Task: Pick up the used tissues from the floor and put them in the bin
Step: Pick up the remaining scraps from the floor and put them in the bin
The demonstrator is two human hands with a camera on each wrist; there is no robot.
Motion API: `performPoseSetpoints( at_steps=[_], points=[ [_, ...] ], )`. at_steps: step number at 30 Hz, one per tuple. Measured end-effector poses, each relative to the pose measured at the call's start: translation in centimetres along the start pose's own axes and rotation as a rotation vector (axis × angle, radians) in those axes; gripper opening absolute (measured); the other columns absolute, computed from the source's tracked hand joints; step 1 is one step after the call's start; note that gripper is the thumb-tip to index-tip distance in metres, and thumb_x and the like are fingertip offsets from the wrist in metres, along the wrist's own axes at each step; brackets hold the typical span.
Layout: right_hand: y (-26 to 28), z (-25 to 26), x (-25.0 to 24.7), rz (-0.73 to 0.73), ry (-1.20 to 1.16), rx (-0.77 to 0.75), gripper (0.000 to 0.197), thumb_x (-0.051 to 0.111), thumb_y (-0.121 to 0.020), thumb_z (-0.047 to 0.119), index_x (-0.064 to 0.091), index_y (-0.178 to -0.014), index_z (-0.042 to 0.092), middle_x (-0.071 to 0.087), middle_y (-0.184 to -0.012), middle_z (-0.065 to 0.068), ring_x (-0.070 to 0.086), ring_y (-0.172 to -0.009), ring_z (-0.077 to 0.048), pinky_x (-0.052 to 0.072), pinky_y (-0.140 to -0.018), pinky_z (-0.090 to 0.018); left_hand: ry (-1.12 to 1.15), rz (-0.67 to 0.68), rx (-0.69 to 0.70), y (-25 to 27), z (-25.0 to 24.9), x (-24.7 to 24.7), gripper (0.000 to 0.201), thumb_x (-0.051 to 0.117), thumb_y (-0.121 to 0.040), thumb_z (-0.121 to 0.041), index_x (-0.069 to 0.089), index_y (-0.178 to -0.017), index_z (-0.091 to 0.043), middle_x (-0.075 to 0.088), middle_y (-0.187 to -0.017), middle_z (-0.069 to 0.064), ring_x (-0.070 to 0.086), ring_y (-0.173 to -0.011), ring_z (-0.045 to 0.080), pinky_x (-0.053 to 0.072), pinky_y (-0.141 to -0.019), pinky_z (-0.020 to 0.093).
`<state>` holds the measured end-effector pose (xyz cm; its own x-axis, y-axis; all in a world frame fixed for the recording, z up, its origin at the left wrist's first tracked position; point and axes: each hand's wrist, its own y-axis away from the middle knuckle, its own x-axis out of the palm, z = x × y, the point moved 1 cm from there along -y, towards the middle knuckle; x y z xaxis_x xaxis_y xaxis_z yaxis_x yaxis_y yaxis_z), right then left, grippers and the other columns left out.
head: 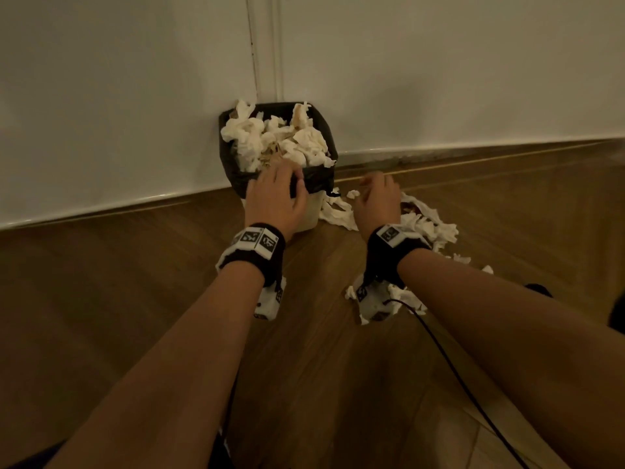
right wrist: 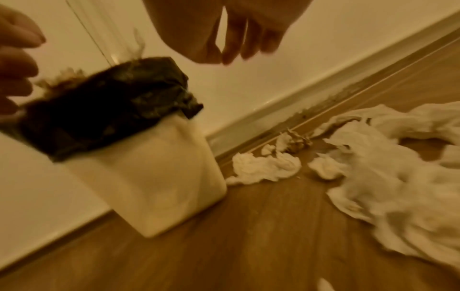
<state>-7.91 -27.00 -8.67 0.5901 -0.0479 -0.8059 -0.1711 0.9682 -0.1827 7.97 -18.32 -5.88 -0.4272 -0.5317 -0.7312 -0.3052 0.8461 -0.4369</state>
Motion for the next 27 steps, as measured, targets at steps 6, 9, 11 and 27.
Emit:
performPoseSetpoints(
  at_steps=[6, 9, 11, 27],
  points=[
    [3.6, -5.5, 3.6, 0.571, 0.173, 0.075, 0.023, 0.054, -0.091, 0.020, 0.058, -0.114, 0.019, 0.060, -0.115, -0.009, 0.058, -0.099, -0.024, 0.040, -0.071, -0.027, 0.073, 0.408, -0.079, 3.5, 1.4, 4.7, 0.012, 0.052, -0.089, -0.022, 0.056, -0.100, -0.021, 0.043, -0.085, -0.009, 0.047, -0.081, 0.011, 0.036, -0.069, 0.025],
    [5.4, -7.6, 5.4, 0.829, 0.317, 0.101, 0.045, 0.070, -0.081, 0.030, 0.052, -0.122, 0.022, 0.050, -0.127, -0.010, 0.053, -0.111, -0.028, 0.048, -0.085, -0.034, 0.082, 0.639, -0.168, 5.5, 2.7, 6.9, 0.015, 0.056, -0.088, -0.018, 0.062, -0.102, -0.020, 0.049, -0.095, -0.003, 0.054, -0.089, 0.014, 0.043, -0.081, 0.025],
    [6.4, -8.6, 6.2, 0.911, 0.398, 0.117, 0.060, 0.074, -0.076, 0.036, 0.047, -0.128, 0.024, 0.038, -0.134, -0.011, 0.048, -0.118, -0.034, 0.047, -0.096, -0.042, 0.083, 0.728, -0.197, 6.7, 3.5, 7.8, 0.015, 0.060, -0.086, -0.016, 0.064, -0.100, -0.019, 0.053, -0.094, -0.003, 0.057, -0.091, 0.014, 0.043, -0.087, 0.025],
    [4.9, -9.5, 7.6, 0.587, 0.087, 0.234, 0.027, 0.043, -0.094, 0.009, 0.067, -0.106, 0.011, 0.064, -0.109, -0.013, 0.061, -0.095, -0.027, 0.049, -0.075, -0.031, -0.083, 0.952, -0.285, 13.0, 7.7, 10.9, 0.029, 0.078, -0.068, -0.042, 0.065, -0.094, -0.039, 0.038, -0.107, -0.009, 0.033, -0.115, 0.020, 0.027, -0.097, 0.031]
  ],
)
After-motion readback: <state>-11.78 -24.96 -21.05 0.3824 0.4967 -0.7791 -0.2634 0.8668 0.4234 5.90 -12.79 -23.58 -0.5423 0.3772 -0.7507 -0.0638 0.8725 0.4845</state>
